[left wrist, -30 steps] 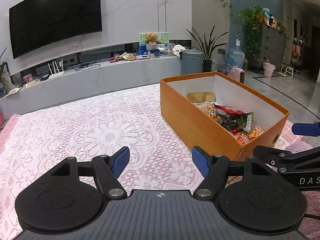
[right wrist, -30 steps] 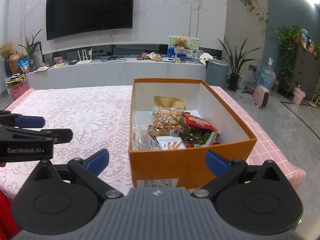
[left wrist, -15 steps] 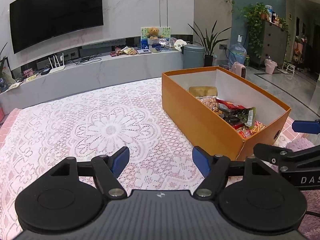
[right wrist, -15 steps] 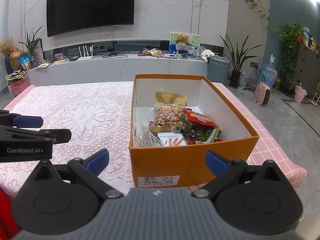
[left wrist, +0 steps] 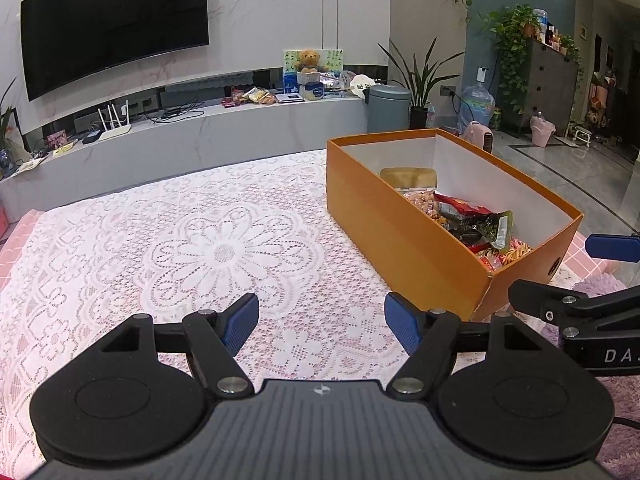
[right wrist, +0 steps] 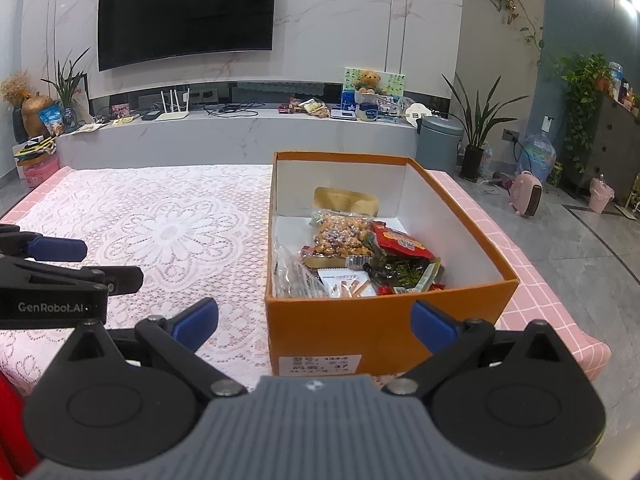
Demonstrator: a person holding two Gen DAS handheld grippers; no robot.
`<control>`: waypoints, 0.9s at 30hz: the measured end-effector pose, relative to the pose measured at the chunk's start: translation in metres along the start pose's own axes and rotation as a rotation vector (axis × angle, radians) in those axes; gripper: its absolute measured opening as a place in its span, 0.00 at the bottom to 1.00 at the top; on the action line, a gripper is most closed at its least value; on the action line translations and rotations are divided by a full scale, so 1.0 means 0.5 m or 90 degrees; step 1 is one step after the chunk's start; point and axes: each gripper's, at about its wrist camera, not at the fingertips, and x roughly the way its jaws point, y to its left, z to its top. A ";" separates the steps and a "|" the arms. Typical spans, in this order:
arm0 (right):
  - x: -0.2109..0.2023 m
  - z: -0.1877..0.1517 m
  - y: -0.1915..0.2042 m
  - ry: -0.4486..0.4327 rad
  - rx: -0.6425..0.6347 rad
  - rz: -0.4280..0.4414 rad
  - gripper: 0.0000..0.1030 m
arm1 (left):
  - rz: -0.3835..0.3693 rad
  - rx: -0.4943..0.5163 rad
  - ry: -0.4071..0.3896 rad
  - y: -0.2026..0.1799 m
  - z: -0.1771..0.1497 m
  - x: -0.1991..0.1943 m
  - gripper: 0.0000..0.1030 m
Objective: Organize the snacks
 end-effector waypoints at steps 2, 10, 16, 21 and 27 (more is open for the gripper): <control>0.001 0.000 0.000 0.000 -0.001 -0.002 0.97 | 0.000 0.000 0.000 0.000 0.000 0.000 0.82; -0.001 0.000 0.003 0.002 -0.002 -0.001 0.97 | -0.004 -0.003 0.002 -0.002 -0.001 0.000 0.82; -0.002 0.000 0.004 0.003 0.000 0.000 0.97 | -0.003 -0.002 0.005 -0.002 -0.001 0.000 0.82; -0.002 0.000 0.005 0.004 0.000 0.001 0.97 | -0.002 -0.001 0.006 -0.002 -0.001 0.000 0.82; -0.003 -0.002 0.009 0.002 -0.005 0.000 0.97 | 0.000 -0.002 0.004 0.000 -0.001 -0.002 0.82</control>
